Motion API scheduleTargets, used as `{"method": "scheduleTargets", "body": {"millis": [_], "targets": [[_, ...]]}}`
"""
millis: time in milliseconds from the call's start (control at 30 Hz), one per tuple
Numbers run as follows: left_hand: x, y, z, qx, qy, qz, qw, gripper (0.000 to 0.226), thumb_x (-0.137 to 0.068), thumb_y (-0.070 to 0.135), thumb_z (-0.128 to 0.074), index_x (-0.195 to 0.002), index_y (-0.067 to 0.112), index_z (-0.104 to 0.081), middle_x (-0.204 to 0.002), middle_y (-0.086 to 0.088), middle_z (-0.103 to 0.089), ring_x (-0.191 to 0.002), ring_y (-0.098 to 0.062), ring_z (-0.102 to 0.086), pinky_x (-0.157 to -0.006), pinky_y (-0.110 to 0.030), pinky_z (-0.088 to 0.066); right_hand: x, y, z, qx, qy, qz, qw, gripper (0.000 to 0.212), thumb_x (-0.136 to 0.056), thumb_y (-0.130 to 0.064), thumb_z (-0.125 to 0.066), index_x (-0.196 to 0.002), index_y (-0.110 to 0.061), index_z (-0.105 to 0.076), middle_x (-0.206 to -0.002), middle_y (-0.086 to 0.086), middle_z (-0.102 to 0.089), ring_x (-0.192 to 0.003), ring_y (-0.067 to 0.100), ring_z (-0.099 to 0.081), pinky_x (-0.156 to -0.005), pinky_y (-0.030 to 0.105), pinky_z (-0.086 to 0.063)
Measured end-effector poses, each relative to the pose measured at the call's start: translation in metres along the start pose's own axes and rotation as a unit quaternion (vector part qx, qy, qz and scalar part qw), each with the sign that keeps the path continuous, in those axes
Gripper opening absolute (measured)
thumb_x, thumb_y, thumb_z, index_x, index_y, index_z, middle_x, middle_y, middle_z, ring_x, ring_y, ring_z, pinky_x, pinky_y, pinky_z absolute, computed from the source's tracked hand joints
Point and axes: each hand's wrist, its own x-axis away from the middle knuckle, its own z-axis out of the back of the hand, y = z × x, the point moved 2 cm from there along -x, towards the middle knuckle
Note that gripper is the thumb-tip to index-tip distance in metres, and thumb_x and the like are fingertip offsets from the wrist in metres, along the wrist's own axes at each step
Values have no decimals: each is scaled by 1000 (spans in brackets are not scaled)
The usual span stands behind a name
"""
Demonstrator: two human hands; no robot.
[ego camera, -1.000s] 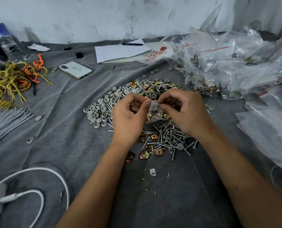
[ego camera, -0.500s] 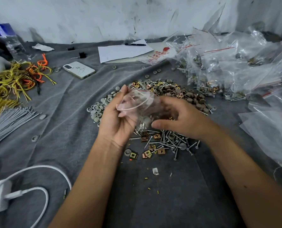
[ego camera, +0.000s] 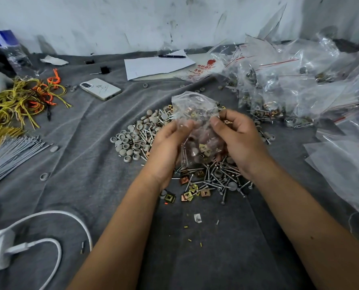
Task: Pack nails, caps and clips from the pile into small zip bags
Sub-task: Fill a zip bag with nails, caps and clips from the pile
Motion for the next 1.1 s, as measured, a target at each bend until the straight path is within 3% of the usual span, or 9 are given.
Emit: {"method": "scheduleTargets", "body": {"millis": [100, 167, 267, 467, 633, 733, 867, 967, 1100], "targets": [[-3, 0, 3, -27, 32, -14, 999, 11, -103, 9, -59, -109, 8, -68, -102, -16, -76, -86, -27, -75, -67, -36, -62, -2, -1, 6, 54, 52, 7, 997, 20, -104, -30, -57, -89, -23, -67, -73, -1, -75, -58, 11, -69, -46, 24, -50], [-3, -1, 4, -48, 38, -18, 998, 12, -103, 4, -58, -102, 8, -69, -93, -14, -77, -81, -23, -76, -60, -30, -61, -3, -3, 8, 46, 49, -4, 998, 22, -101, -38, -61, -88, -22, -68, -73, 4, -75, -64, 20, -70, -55, 33, -55], [-1, -1, 1, -106, 32, -30, 993, 14, -104, 6, -57, -96, 8, -68, -80, -6, -77, -66, -16, -73, -51, -25, -56, -2, -4, 8, 34, 37, -21, 999, 30, -85, -53, -70, -93, -24, -68, -77, 1, -76, -62, 13, -71, -52, 26, -54], [1, 2, -5, -156, 20, -42, 987, 24, -107, 11, -54, -99, -10, -62, -87, -28, -68, -73, -33, -62, -64, -43, -51, -4, -5, 15, 1, 72, 9, 997, 9, -98, -21, -68, -105, -27, -68, -75, 2, -75, -62, 8, -67, -53, 24, -53], [2, 3, -3, -145, 37, -56, 987, 26, -107, 10, -51, -86, 0, -62, -76, -13, -64, -68, -26, -61, -68, -36, -49, -5, -7, 22, -7, -27, 14, 1000, 14, -96, -14, -68, -91, -27, -72, -73, 1, -69, -58, 9, -61, -46, 20, -44], [0, 0, 2, -138, 34, -43, 989, 27, -108, 12, -51, -90, -2, -65, -70, -13, -64, -56, -18, -61, -55, -29, -51, -6, -3, 26, 21, -130, -20, 991, 5, -90, -26, -70, -94, -25, -74, -75, 1, -65, -57, 10, -55, -45, 22, -40], [0, -1, 8, -135, 14, -33, 990, 27, -108, 13, -51, -91, 0, -68, -64, -2, -68, -50, -8, -62, -48, -18, -47, -3, -1, 24, 37, -239, -48, 969, 23, -85, -41, -73, -85, -18, -76, -70, 1, -65, -54, 9, -51, -43, 16, -34], [0, 0, 10, -118, 19, -30, 992, 29, -108, 14, -52, -84, 6, -67, -63, -8, -64, -51, -18, -58, -47, -24, -45, -5, -2, 30, -13, -218, -41, 975, 26, -87, -36, -75, -75, -14, -70, -69, 4, -60, -54, 12, -48, -41, 17, -31], [0, 2, 12, -114, 34, -35, 992, 35, -108, 13, -52, -75, 14, -65, -55, -4, -57, -39, -7, -44, -35, -17, -34, -10, -5, 42, -45, -132, -32, 990, 38, -80, -42, -81, -78, -8, -64, -69, 3, -57, -56, 10, -48, -39, 17, -28]]}}
